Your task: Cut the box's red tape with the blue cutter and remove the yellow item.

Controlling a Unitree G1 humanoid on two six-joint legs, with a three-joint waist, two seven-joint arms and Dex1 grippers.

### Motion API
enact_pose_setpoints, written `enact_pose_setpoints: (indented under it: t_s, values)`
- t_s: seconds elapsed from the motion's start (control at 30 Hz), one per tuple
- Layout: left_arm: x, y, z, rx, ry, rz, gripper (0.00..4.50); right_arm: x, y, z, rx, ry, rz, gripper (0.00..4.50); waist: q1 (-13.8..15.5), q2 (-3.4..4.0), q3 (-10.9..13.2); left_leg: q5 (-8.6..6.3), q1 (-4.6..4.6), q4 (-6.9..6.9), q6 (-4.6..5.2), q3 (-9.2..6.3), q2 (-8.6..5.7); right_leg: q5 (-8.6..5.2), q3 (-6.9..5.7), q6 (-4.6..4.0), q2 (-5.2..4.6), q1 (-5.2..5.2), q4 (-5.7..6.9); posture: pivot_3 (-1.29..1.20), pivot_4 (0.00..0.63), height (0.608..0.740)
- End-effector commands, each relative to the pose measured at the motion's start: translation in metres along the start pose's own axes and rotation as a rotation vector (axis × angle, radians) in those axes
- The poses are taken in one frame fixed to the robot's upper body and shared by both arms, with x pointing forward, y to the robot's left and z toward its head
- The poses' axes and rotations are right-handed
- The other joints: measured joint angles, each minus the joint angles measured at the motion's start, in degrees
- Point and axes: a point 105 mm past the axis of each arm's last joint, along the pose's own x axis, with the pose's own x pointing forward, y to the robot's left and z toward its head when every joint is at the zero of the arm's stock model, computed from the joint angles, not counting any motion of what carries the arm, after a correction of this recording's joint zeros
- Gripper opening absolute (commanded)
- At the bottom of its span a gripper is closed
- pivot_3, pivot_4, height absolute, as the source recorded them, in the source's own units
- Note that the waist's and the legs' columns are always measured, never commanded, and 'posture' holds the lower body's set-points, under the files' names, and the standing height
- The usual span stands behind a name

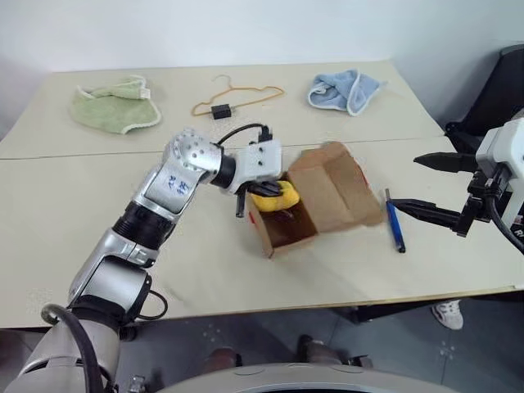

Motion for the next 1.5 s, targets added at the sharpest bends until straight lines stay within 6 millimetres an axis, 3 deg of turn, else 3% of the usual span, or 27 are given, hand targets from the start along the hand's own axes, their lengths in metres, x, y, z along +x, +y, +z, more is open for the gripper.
enact_pose_setpoints:
  t_s: [0.03,0.13,0.2,0.27,0.33,0.37,0.43,0.57,0.67,0.77,0.9,0.97,1.07,1.2,1.4,1.5]
  values:
    - [-0.017,0.023,0.044,0.081,-0.144,0.117,0.04,-0.007,-0.002,0.012,-0.032,-0.028,-0.027,4.5,0.09,0.0,0.0,0.0,0.01,0.01,0.0,0.01,0.0,0.0,0.0,0.01,0.0,0.01,0.0,0.0,0.15,0.74]
    - [-0.017,0.021,0.039,0.072,-0.133,0.098,0.04,-0.007,0.001,0.013,-0.028,-0.036,-0.009,4.5,-0.05,0.01,-0.01,0.0,0.02,0.01,0.0,0.0,0.0,0.0,0.0,0.01,0.0,0.02,0.0,0.0,0.15,0.74]
    - [-0.022,0.022,0.062,-0.009,-0.248,0.091,0.04,-0.007,0.001,0.012,-0.02,-0.035,-0.007,4.5,-0.19,0.02,-0.01,0.0,0.08,-0.01,0.0,0.01,0.0,0.0,0.0,0.01,0.0,0.03,0.0,0.0,0.15,0.74]
    - [-0.024,0.02,0.067,0.01,-0.257,0.074,0.04,-0.007,0.003,0.014,-0.014,-0.042,0.004,4.5,-0.21,0.02,-0.01,0.0,0.06,0.0,0.0,0.01,0.0,0.0,0.0,0.01,0.0,0.03,0.01,0.0,0.15,0.74]
    - [-0.025,0.024,0.071,-0.089,-0.287,0.075,0.04,-0.007,0.003,0.014,-0.014,-0.042,0.002,4.5,-0.22,0.02,-0.01,0.0,0.07,0.0,0.0,0.01,0.0,0.0,0.0,0.01,0.0,0.03,0.01,0.0,0.15,0.74]
    - [-0.023,0.02,0.062,-0.036,-0.23,0.068,0.04,-0.007,0.003,0.014,-0.015,-0.046,0.003,4.5,-0.22,0.02,-0.01,0.0,0.06,0.0,0.0,0.01,0.0,0.0,0.0,0.01,0.0,0.03,0.01,0.0,0.15,0.74]
    - [-0.028,0.017,0.08,-0.04,-0.299,0.041,0.04,-0.007,0.004,0.014,-0.015,-0.042,0.002,4.5,-0.23,0.02,-0.01,0.0,0.08,0.0,0.0,0.01,0.0,0.0,0.0,0.01,0.0,0.03,0.02,0.0,0.15,0.74]
    - [-0.033,0.009,0.064,-0.198,-0.229,-0.027,0.04,-0.008,0.005,0.014,-0.014,-0.042,-0.001,4.5,-0.23,0.02,-0.01,0.0,0.07,0.0,0.0,0.01,0.01,0.0,0.01,0.01,0.0,0.02,0.02,0.0,0.15,0.74]
    - [-0.041,0.007,0.071,-0.369,-0.247,-0.072,0.04,-0.01,0.008,0.013,-0.012,-0.038,0.003,4.5,-0.22,0.02,-0.01,0.0,0.09,0.0,0.0,0.0,0.01,0.0,0.01,0.01,0.0,0.03,0.05,0.0,0.15,0.74]
    - [-0.038,0.014,0.042,-0.738,-0.105,-0.041,0.04,-0.01,0.007,0.012,-0.008,-0.036,-0.002,4.5,-0.07,0.0,0.0,0.0,0.04,0.03,0.01,-0.03,-0.01,0.0,0.01,0.01,0.0,0.03,0.06,0.0,0.15,0.74]
    - [-0.032,0.002,0.042,-0.834,-0.104,-0.107,0.04,-0.009,0.006,0.011,-0.005,-0.036,-0.001,4.5,-0.36,0.03,-0.02,-0.01,0.13,-0.03,0.02,-0.04,-0.01,0.0,0.02,0.0,0.0,0.04,0.08,0.0,0.15,0.74]
    - [-0.029,-0.006,0.036,-0.749,-0.061,-0.114,0.04,-0.007,0.006,0.01,-0.003,-0.035,0.003,4.5,-0.35,0.03,-0.02,0.0,0.1,-0.03,0.01,-0.04,0.0,0.0,0.02,0.0,0.0,0.02,0.08,0.0,0.15,0.74]
    - [-0.03,-0.002,0.038,-0.705,-0.071,-0.091,0.04,-0.006,0.006,0.01,-0.002,-0.038,0.006,4.5,-0.29,0.02,-0.01,0.01,0.1,-0.03,-0.01,-0.03,0.0,0.0,0.02,-0.01,0.0,0.02,0.08,0.0,0.15,0.74]
    - [-0.026,0.005,0.034,-0.425,-0.118,0.011,0.04,-0.005,0.006,0.009,-0.001,-0.033,0.004,4.5,-0.21,0.03,-0.02,-0.01,0.12,-0.02,-0.04,-0.03,0.0,-0.01,0.03,-0.01,0.0,0.03,0.06,0.0,0.15,0.74]
    - [-0.021,0.0,0.02,-0.278,-0.086,0.042,0.04,-0.005,0.006,0.008,0.001,-0.028,0.002,4.5,-0.17,0.03,-0.02,0.0,0.1,-0.01,-0.05,-0.02,0.0,0.0,0.03,-0.01,0.0,0.03,0.05,0.0,0.15,0.74]
    - [-0.021,0.003,0.024,-0.204,-0.106,0.07,0.04,-0.005,0.005,0.007,-0.001,-0.025,0.001,4.5,-0.12,0.02,-0.01,0.0,0.09,-0.01,-0.05,-0.02,0.0,0.0,0.03,-0.01,0.0,0.03,0.05,0.0,0.15,0.74]
